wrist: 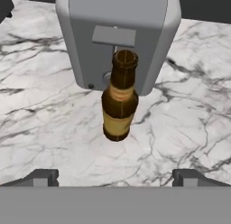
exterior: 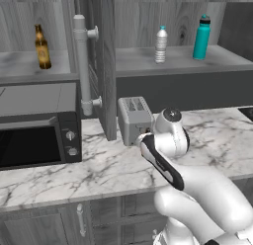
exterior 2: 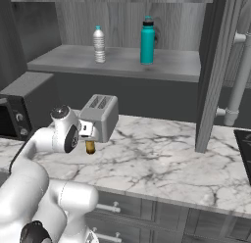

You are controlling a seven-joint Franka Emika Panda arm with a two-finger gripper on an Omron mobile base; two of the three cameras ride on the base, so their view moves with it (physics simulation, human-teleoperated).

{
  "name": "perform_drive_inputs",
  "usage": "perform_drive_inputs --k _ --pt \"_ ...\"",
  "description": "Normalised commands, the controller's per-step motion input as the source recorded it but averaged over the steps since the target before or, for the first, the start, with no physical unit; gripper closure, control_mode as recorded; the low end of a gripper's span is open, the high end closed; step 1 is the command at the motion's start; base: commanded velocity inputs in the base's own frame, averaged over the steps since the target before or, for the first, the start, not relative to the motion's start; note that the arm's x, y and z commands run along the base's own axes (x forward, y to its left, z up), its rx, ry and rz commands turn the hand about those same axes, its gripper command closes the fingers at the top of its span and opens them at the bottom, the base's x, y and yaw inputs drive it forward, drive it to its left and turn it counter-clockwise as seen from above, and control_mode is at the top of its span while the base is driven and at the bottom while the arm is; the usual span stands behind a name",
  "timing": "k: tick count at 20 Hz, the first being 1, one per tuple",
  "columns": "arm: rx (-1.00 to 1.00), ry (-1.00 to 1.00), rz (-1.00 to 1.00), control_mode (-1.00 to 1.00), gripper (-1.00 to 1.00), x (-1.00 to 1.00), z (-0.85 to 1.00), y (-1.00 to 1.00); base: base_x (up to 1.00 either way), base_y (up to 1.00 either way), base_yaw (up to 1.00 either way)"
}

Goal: Sort all alcoholic drinks to one cabinet, and non-alcoholic drinks to the other.

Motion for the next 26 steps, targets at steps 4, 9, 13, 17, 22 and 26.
perform_drive_inputs --k 4,9,13,17,22,26 --pt "0.00 0.00 0.00 -1.00 -1.00 0.16 -0.10 0.01 0.00 0.00 0.00" --pt "0.00 0.00 0.00 -1.00 -1.00 0.17 -0.09 0.01 0.00 0.00 0.00" --pt "0.00 0.01 0.00 -1.00 -1.00 0.15 -0.08 0.00 0.00 0.00 0.00" --pt "0.00 0.02 0.00 -1.00 -1.00 0.16 -0.12 0.00 0.00 0.00 0.00" --pt "0.00 0.02 0.00 -1.00 -1.00 0.16 -0.15 0.02 0.00 0.00 0.00" --pt "0.00 0.02 0.00 -1.00 -1.00 0.15 -0.14 0.02 0.00 0.00 0.00"
